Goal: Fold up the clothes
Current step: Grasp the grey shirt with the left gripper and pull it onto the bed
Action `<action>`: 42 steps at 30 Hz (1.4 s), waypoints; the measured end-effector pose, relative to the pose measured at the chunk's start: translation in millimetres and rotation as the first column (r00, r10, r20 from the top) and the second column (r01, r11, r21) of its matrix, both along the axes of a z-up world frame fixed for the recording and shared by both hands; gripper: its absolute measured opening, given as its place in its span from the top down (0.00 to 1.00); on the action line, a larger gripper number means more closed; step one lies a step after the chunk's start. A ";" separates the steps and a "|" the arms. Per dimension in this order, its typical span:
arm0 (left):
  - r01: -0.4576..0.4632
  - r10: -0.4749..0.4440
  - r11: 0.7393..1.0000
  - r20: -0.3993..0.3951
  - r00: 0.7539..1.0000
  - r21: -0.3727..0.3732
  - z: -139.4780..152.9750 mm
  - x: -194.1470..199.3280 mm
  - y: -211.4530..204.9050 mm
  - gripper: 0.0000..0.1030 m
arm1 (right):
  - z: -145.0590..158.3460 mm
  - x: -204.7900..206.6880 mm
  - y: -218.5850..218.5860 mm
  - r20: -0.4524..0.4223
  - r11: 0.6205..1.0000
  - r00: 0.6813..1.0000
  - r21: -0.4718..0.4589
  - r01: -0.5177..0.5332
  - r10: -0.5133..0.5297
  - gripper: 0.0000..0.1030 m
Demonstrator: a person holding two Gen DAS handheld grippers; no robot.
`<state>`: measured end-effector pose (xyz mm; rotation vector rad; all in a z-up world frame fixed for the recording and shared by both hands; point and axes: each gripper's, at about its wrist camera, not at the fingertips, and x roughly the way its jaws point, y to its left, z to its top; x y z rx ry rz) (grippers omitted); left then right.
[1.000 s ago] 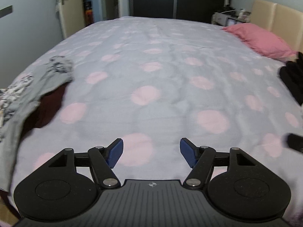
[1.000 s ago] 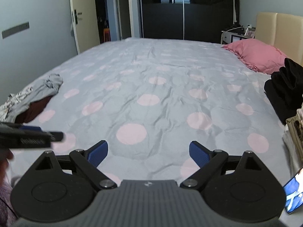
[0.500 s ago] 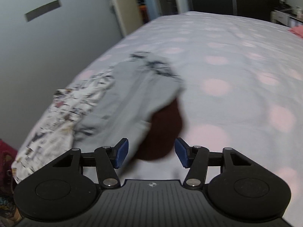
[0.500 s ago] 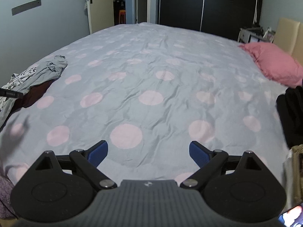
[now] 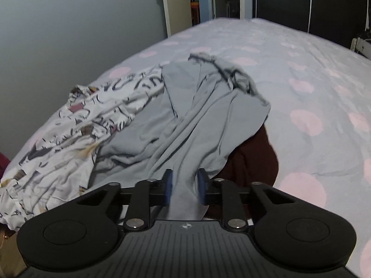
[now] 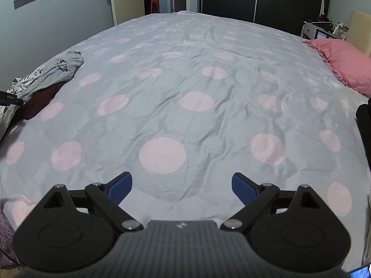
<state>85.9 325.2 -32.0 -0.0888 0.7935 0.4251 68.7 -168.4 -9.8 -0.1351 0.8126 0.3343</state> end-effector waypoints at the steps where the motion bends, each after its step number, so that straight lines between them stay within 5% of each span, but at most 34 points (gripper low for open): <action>1: 0.003 -0.003 1.000 0.012 1.000 -0.004 3.9 -1.5 -1.0 0.87 | 0.2 -0.2 1.0 0.002 1.000 1.000 -0.001 -0.002 0.002 0.09; 9: 0.220 -0.221 0.975 0.108 0.969 0.022 56.8 -15.0 -60.9 0.97 | 9.8 -10.3 3.9 0.041 1.000 0.999 0.010 -0.017 0.017 0.09; 16: 0.472 -0.467 0.882 0.139 0.873 -0.004 85.4 -52.4 -153.1 0.97 | 22.6 -23.3 3.8 0.086 0.999 0.996 0.029 -0.030 0.027 0.09; 20: 0.616 -0.605 0.788 0.165 0.779 -0.017 99.9 -80.3 -207.5 0.97 | 28.9 -31.8 -1.6 0.103 0.999 0.994 0.041 -0.026 0.022 0.09; 23: 0.757 -0.736 0.651 0.192 0.649 -0.064 112.5 -106.9 -255.0 1.00 | 32.9 -38.9 -9.7 0.109 0.998 0.994 0.053 -0.015 0.010 0.09; 25: 0.823 -0.807 0.567 0.182 0.562 -0.031 118.9 -127.1 -292.7 1.00 | 35.6 -43.6 -15.1 0.113 0.998 0.994 0.060 -0.008 0.002 0.09; 27: 0.862 -0.845 0.505 0.175 0.506 -0.050 120.9 -139.3 -318.3 1.00 | 38.3 -48.3 -20.5 0.116 0.998 0.993 0.067 -0.001 -0.006 0.09; 30: 0.861 -0.851 0.508 0.132 0.508 -0.034 117.6 -143.9 -338.9 1.00 | 42.3 -55.3 -28.6 0.122 0.997 0.992 0.079 0.009 -0.019 0.09; 35: 0.786 -0.783 0.618 0.067 0.618 -0.023 106.1 -128.2 -325.5 0.98 | 46.9 -66.4 -40.4 0.128 0.995 0.991 0.094 0.022 -0.034 0.09; 38: 0.719 -0.719 0.695 0.028 0.694 0.023 92.5 -117.3 -307.6 0.73 | 43.6 -68.2 -42.4 0.117 0.995 0.993 0.097 0.021 -0.033 0.09; 40: 0.668 -0.669 0.742 0.004 0.743 0.047 83.6 -111.6 -295.6 0.48 | 41.3 -68.1 -42.3 0.109 0.995 0.994 0.099 0.020 -0.030 0.09; 42: 0.623 -0.622 0.781 -0.031 0.782 0.049 69.9 -102.2 -282.4 0.47 | 40.0 -68.5 -41.6 0.106 0.995 0.994 0.096 0.014 -0.024 0.09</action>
